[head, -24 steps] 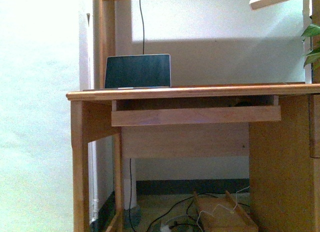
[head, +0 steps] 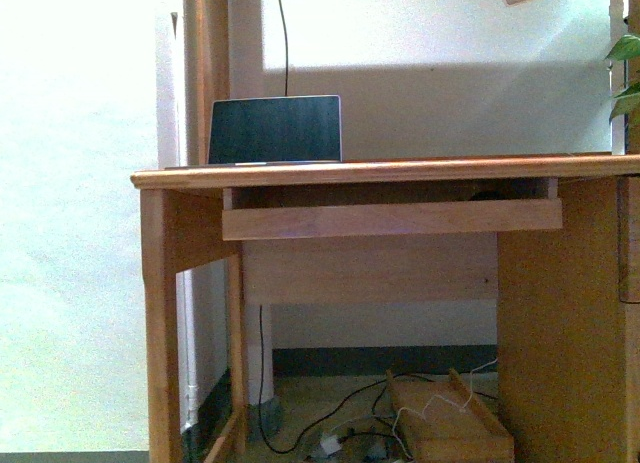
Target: Place mouse
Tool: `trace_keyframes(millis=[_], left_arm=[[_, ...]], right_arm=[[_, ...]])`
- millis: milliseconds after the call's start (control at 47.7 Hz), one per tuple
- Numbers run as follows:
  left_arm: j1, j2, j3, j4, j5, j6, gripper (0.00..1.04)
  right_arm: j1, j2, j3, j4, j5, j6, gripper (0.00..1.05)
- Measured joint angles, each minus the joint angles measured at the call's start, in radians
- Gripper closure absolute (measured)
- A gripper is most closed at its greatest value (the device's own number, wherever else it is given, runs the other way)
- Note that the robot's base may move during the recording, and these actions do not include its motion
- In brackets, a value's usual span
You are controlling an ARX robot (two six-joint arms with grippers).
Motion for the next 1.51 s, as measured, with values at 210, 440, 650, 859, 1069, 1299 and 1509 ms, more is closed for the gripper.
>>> trace_keyframes(millis=[210, 440, 650, 859, 1069, 1299, 1509], left_arm=[[0.0, 0.0, 0.0, 0.0, 0.0, 0.0, 0.08], [0.0, 0.0, 0.0, 0.0, 0.0, 0.0, 0.08], [0.0, 0.0, 0.0, 0.0, 0.0, 0.0, 0.08], [0.0, 0.0, 0.0, 0.0, 0.0, 0.0, 0.08], [0.0, 0.0, 0.0, 0.0, 0.0, 0.0, 0.08], [0.0, 0.0, 0.0, 0.0, 0.0, 0.0, 0.08], [0.0, 0.0, 0.0, 0.0, 0.0, 0.0, 0.08]], right_arm=[[0.0, 0.0, 0.0, 0.0, 0.0, 0.0, 0.07], [0.0, 0.0, 0.0, 0.0, 0.0, 0.0, 0.07], [0.0, 0.0, 0.0, 0.0, 0.0, 0.0, 0.07], [0.0, 0.0, 0.0, 0.0, 0.0, 0.0, 0.07], [0.0, 0.0, 0.0, 0.0, 0.0, 0.0, 0.07], [0.0, 0.0, 0.0, 0.0, 0.0, 0.0, 0.07], [0.0, 0.0, 0.0, 0.0, 0.0, 0.0, 0.07]])
